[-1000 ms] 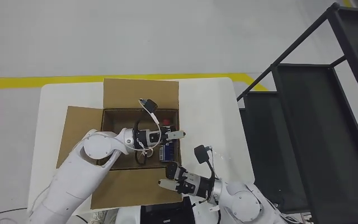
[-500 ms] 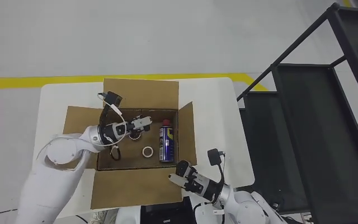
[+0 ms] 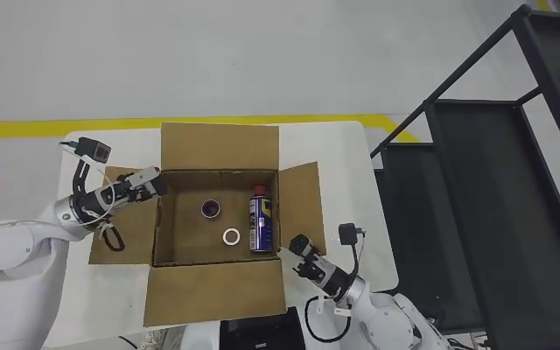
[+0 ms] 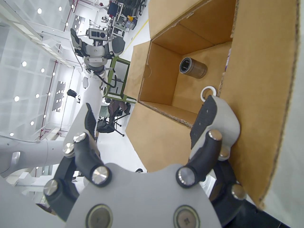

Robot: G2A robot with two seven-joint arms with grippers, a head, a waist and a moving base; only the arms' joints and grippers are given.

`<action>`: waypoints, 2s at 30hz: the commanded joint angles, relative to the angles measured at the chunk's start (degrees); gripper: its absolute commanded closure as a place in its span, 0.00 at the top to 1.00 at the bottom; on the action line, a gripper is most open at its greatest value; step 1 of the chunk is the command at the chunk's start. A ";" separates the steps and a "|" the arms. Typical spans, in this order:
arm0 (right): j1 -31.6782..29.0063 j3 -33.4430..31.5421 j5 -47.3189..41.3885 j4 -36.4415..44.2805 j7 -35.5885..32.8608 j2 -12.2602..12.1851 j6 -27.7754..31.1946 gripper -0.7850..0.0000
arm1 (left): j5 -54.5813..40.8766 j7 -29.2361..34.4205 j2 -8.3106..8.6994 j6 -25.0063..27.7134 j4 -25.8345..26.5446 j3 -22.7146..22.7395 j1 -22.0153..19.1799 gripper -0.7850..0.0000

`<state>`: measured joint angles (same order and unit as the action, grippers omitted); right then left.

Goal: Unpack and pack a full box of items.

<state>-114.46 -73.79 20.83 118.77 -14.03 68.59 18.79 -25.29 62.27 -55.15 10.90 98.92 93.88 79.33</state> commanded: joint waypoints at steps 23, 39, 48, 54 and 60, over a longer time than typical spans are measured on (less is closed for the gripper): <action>14.63 6.55 0.12 -8.75 -0.65 1.39 -18.22 1.00 | 2.90 1.50 1.50 -0.77 -9.97 8.22 6.20 1.00; 14.01 9.13 3.77 -4.42 0.67 1.53 -21.13 1.00 | 3.35 0.18 0.72 -0.73 -16.66 -1.10 2.06 1.00; 12.95 10.06 9.76 2.32 -2.21 1.00 -19.32 1.00 | -4.80 0.46 1.35 2.92 -11.77 7.21 5.54 1.00; 19.45 12.47 10.02 2.65 -9.05 1.38 -22.21 1.00 | -10.98 1.53 1.48 5.32 -7.49 13.10 10.23 1.00; 30.35 17.39 8.01 -1.55 -16.37 2.87 -31.84 1.00 | -16.11 4.38 1.48 4.79 -5.51 16.01 13.05 1.00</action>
<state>-86.62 -57.34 29.21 118.41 -29.26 71.14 -10.71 -41.26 66.44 -53.69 15.83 93.38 109.80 92.25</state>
